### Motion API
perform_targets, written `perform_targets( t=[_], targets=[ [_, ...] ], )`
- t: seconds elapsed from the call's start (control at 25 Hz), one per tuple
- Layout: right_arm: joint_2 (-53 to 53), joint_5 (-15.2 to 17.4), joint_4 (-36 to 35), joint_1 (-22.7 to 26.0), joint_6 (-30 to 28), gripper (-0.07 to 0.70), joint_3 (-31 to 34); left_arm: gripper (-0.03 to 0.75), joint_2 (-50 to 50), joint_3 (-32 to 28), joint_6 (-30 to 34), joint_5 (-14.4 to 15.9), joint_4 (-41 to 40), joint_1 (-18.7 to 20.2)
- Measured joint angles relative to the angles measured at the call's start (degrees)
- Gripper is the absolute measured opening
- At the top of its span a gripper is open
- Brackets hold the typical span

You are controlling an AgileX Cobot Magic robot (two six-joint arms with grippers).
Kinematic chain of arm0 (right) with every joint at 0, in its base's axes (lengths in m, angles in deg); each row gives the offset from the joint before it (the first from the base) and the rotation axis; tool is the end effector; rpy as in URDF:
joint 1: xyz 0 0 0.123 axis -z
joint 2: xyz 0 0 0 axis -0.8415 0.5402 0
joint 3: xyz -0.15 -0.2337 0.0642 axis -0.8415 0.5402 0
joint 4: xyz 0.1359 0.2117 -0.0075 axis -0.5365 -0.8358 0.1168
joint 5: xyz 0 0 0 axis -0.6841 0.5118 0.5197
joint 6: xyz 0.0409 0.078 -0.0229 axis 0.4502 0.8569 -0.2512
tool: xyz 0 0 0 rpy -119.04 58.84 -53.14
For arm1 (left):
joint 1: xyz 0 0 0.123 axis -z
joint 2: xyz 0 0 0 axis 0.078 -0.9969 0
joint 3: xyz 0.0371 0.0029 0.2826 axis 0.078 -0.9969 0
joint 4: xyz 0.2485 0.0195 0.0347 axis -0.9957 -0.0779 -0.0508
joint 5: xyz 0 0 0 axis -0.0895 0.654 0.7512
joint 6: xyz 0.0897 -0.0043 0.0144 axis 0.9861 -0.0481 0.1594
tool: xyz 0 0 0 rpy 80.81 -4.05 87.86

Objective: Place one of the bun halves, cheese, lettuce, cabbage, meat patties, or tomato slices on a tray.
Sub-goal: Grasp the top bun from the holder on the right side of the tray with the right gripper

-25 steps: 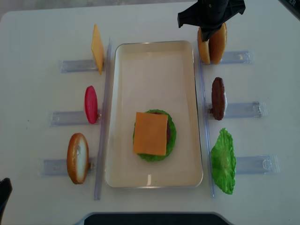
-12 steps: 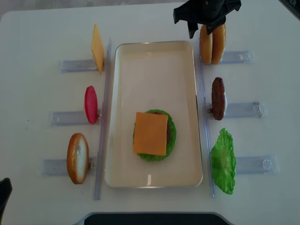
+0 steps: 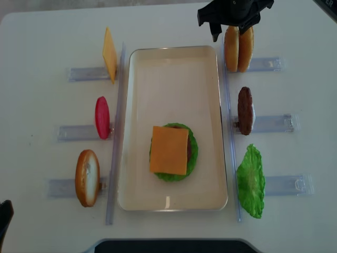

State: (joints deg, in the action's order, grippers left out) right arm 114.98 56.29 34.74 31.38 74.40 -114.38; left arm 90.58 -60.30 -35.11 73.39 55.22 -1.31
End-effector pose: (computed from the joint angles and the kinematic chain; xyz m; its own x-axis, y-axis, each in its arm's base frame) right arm 0.4101 0.1942 0.2506 -0.9314 -0.2077 -0.2990 -0.2231 0.9746 0.0179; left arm -0.0063 -0.0098 0.2670 -0.5031 0.0639 -0.8618 0.0442 0.9979 0.0482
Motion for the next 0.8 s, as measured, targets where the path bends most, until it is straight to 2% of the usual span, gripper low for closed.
perform_targets(
  t=[0.32, 0.8],
  targets=[
    [0.0, 2.3, -0.8, 2.4, 0.0, 0.517, 0.0, 0.14, 0.0, 0.0, 0.0, 0.0, 0.0, 0.0],
    [0.0, 1.8, -3.2, 2.8, 0.0, 0.517, 0.0, 0.14, 0.0, 0.0, 0.0, 0.0, 0.0, 0.0]
  ],
)
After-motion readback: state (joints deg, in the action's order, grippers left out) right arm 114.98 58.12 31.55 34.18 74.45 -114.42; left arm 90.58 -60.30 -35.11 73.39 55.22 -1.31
